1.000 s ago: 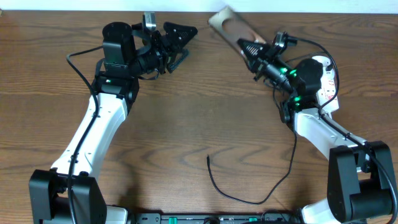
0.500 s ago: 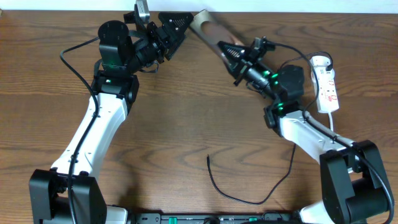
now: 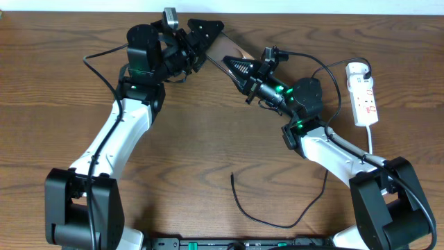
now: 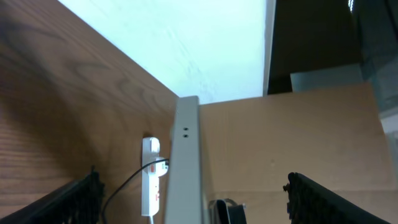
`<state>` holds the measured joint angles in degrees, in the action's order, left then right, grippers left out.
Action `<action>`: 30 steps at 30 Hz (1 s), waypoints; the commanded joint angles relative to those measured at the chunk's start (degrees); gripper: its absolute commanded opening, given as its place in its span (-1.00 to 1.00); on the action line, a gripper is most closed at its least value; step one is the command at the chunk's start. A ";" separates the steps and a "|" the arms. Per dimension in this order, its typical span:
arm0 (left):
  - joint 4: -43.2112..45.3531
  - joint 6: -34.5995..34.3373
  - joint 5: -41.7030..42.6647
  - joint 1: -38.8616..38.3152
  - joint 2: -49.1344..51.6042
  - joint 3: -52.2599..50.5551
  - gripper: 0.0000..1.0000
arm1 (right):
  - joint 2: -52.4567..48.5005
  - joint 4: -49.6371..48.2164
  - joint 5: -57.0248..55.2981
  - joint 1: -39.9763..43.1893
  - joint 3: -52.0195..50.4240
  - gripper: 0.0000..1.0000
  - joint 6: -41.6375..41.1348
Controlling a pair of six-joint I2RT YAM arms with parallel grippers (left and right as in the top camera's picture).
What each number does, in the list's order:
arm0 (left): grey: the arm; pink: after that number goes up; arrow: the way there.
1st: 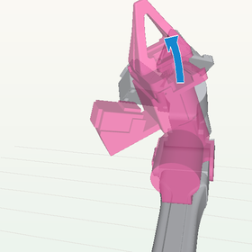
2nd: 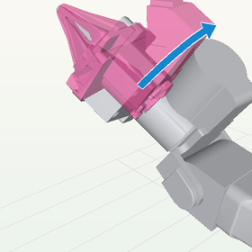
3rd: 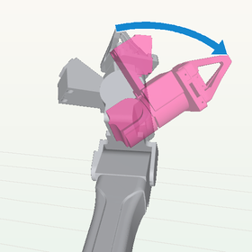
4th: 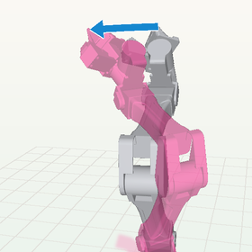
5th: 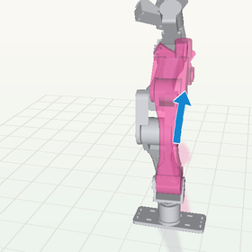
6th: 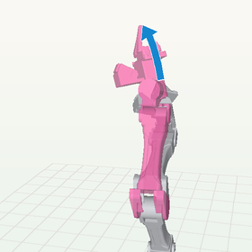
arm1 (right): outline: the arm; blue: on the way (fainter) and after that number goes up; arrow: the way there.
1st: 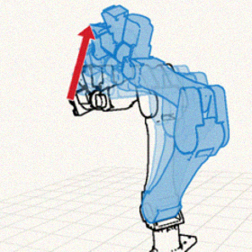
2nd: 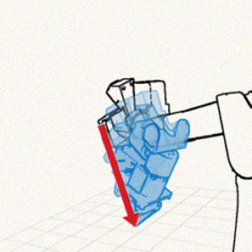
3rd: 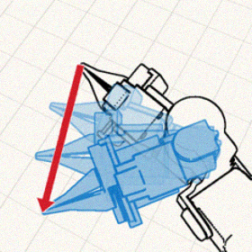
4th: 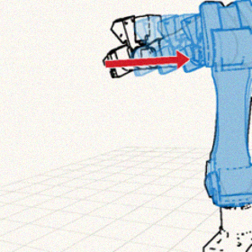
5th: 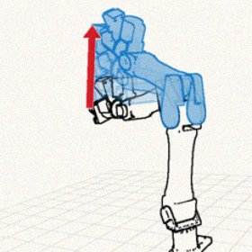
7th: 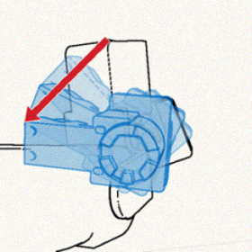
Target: Plug charger to phone and switch on socket
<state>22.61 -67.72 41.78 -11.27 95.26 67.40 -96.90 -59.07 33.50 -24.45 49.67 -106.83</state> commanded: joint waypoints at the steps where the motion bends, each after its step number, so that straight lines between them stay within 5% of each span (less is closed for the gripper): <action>1: 1.42 -1.01 -2.69 -1.01 0.02 0.42 0.63 | 0.76 -0.63 0.94 -1.20 0.90 -0.97 3.21; 4: 2.54 -2.27 -3.45 -1.05 0.02 0.42 0.09 | 0.76 0.33 0.98 -1.20 0.90 -0.97 3.23; 12: 4.13 -4.20 -3.87 -1.05 0.02 0.42 -0.40 | 0.76 1.03 1.53 -1.20 0.90 -0.97 3.82; 16: 4.11 -4.20 -3.67 -1.05 0.00 0.42 -0.85 | 0.76 1.46 1.77 -1.20 0.90 -0.97 3.85; 28: 4.13 -4.22 -3.91 -1.05 0.00 0.42 -0.85 | 0.76 1.62 2.21 -1.22 0.90 -0.95 3.87; 30: 4.37 -4.63 -3.91 -1.03 0.00 0.42 -0.85 | 0.76 1.66 2.25 -1.22 0.90 -0.60 3.87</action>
<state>25.93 -73.49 37.98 -12.03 95.44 67.26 -96.77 -57.67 33.28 -24.47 49.84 -104.57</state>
